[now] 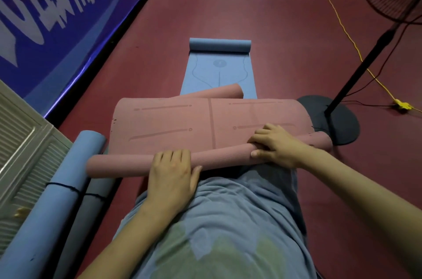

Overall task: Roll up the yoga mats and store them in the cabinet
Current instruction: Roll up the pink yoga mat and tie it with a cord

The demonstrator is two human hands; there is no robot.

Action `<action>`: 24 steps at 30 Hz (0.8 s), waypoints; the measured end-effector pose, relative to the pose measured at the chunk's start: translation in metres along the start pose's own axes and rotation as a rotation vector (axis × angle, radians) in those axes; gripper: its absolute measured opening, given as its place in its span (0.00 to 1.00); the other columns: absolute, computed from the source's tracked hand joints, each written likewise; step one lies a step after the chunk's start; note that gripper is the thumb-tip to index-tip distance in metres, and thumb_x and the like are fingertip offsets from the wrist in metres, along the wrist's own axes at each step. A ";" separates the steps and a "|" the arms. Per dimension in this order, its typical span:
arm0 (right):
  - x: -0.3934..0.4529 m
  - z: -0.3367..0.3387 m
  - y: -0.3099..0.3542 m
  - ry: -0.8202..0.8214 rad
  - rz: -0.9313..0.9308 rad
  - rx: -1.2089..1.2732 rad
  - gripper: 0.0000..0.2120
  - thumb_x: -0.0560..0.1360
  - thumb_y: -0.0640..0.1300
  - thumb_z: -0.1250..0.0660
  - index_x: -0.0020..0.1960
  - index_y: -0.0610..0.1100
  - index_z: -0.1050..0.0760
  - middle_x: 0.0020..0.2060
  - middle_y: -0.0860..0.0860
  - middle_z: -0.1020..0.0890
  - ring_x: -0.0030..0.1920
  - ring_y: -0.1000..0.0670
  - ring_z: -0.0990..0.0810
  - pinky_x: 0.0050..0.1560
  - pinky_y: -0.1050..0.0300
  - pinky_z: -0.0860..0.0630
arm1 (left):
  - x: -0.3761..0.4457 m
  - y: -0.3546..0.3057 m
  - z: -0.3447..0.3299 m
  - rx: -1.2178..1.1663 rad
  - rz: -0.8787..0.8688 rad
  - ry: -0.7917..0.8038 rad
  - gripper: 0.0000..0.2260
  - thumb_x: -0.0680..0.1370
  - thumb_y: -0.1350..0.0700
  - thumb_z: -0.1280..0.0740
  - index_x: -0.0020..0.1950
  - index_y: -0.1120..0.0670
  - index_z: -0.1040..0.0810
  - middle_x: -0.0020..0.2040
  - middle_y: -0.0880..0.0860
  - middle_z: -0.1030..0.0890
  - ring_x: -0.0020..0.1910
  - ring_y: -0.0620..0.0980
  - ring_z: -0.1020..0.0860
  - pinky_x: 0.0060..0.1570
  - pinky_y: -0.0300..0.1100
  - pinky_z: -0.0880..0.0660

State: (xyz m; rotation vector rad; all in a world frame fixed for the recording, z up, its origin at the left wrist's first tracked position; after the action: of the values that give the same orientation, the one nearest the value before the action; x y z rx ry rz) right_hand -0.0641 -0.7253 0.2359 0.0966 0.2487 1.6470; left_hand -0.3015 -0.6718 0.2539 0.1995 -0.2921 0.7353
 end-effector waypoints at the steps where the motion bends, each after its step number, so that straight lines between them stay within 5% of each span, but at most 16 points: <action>1: 0.004 0.002 -0.001 0.000 -0.019 0.014 0.21 0.78 0.66 0.41 0.60 0.53 0.27 0.49 0.61 0.25 0.51 0.52 0.33 0.53 0.48 0.36 | 0.000 -0.002 -0.005 0.016 0.000 0.021 0.12 0.76 0.47 0.32 0.45 0.56 0.25 0.39 0.57 0.24 0.39 0.59 0.26 0.42 0.53 0.32; 6: 0.013 0.012 0.002 -0.104 -0.090 -0.016 0.12 0.77 0.59 0.32 0.52 0.52 0.29 0.44 0.62 0.25 0.54 0.50 0.32 0.54 0.47 0.36 | -0.002 -0.009 -0.033 0.118 0.064 0.126 0.21 0.72 0.52 0.34 0.59 0.64 0.26 0.49 0.61 0.25 0.48 0.61 0.28 0.54 0.58 0.32; 9: 0.008 0.012 0.009 -0.250 -0.111 -0.131 0.10 0.78 0.56 0.33 0.49 0.50 0.24 0.50 0.56 0.21 0.55 0.45 0.28 0.50 0.47 0.35 | 0.009 -0.005 -0.033 0.063 0.050 0.098 0.19 0.70 0.50 0.40 0.55 0.60 0.26 0.45 0.59 0.27 0.44 0.58 0.30 0.52 0.56 0.34; 13: -0.013 0.009 0.010 -0.334 -0.165 -0.149 0.19 0.78 0.62 0.43 0.52 0.51 0.22 0.50 0.56 0.19 0.52 0.46 0.24 0.50 0.48 0.35 | 0.024 -0.004 -0.035 0.043 -0.007 0.116 0.17 0.68 0.45 0.38 0.48 0.56 0.26 0.42 0.57 0.26 0.42 0.57 0.30 0.47 0.54 0.35; 16: -0.020 0.003 0.012 -0.304 -0.167 -0.228 0.28 0.70 0.67 0.35 0.60 0.49 0.21 0.55 0.54 0.18 0.55 0.44 0.23 0.56 0.45 0.31 | 0.033 0.002 -0.040 0.050 -0.023 0.189 0.20 0.67 0.40 0.39 0.47 0.55 0.26 0.43 0.56 0.22 0.43 0.57 0.26 0.48 0.53 0.34; 18: -0.013 -0.005 0.010 -0.249 -0.191 -0.301 0.32 0.65 0.65 0.30 0.64 0.48 0.23 0.56 0.52 0.18 0.55 0.43 0.22 0.59 0.44 0.31 | 0.042 0.009 -0.046 0.082 -0.010 0.275 0.27 0.69 0.35 0.35 0.56 0.54 0.25 0.50 0.55 0.19 0.51 0.57 0.23 0.53 0.52 0.34; 21: 0.002 -0.007 0.002 -0.239 -0.246 -0.350 0.27 0.62 0.59 0.25 0.58 0.48 0.23 0.51 0.51 0.18 0.50 0.42 0.22 0.54 0.46 0.31 | 0.059 0.020 -0.047 0.039 0.030 0.328 0.36 0.66 0.28 0.30 0.64 0.52 0.26 0.55 0.54 0.17 0.57 0.56 0.20 0.57 0.50 0.32; 24: 0.011 0.003 -0.003 -0.270 -0.266 -0.360 0.20 0.62 0.54 0.24 0.50 0.48 0.23 0.45 0.50 0.17 0.45 0.42 0.21 0.48 0.48 0.31 | 0.070 0.025 -0.046 -0.050 0.006 0.352 0.33 0.65 0.25 0.29 0.56 0.49 0.24 0.52 0.54 0.15 0.52 0.60 0.18 0.49 0.49 0.27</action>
State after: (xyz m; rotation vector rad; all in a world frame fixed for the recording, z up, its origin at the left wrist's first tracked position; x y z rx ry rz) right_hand -0.0616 -0.7143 0.2371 0.0107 -0.2330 1.3720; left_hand -0.2605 -0.5968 0.2361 0.0192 0.0242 0.7537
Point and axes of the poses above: each hand's wrist, its own x-axis towards the middle knuckle, its own z-axis out of the back of the hand, y = z × x, the point moved 9 cm from there along x, towards the middle knuckle
